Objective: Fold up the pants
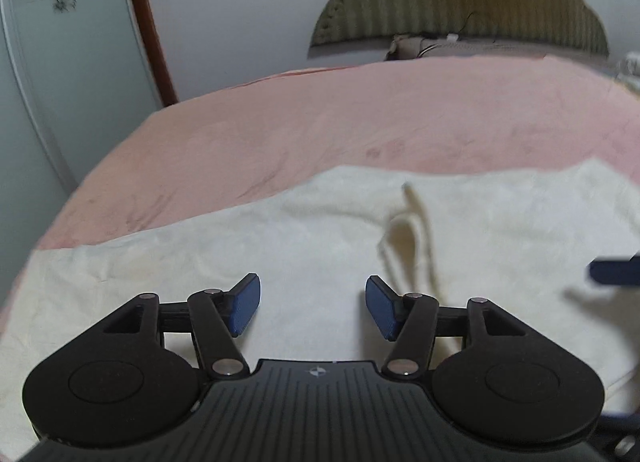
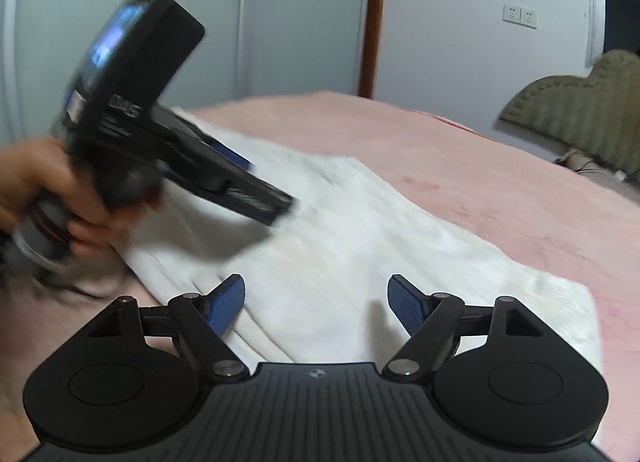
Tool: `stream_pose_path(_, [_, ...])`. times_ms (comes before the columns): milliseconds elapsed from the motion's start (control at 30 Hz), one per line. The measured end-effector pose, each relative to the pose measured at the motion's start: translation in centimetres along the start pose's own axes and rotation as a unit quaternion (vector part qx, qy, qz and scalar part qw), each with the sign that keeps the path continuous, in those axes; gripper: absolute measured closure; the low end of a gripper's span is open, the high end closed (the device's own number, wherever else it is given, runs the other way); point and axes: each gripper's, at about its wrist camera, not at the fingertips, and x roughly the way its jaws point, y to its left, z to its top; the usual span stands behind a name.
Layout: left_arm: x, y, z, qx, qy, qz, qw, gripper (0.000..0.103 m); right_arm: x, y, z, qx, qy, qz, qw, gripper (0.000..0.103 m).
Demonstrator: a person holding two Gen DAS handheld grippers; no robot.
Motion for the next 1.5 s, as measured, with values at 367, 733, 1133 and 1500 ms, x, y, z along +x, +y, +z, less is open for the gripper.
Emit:
stream_pose_path(367, [-2.2,5.3,-0.1,-0.224,0.046,-0.158,0.9607,0.039,0.1,4.6,-1.0,-0.179,-0.02,-0.121,0.976,0.025])
stream_pose_path(733, [0.1,5.7,-1.6,-0.355,0.132,-0.359,0.853,0.033,-0.5,1.9,0.5,-0.096,-0.044,-0.153,0.983,0.025])
stream_pose_path(1133, [5.1,5.5,-4.3,-0.514,0.192,-0.413,0.7274,0.02,-2.8,-0.1,0.0,-0.015,-0.05,-0.026,0.998,0.024])
stream_pose_path(1500, [6.0,4.9,-4.7,-0.492,0.214,-0.407,0.7391,0.077,-0.8,-4.6,0.5,0.116,-0.005,-0.035,0.993,0.024])
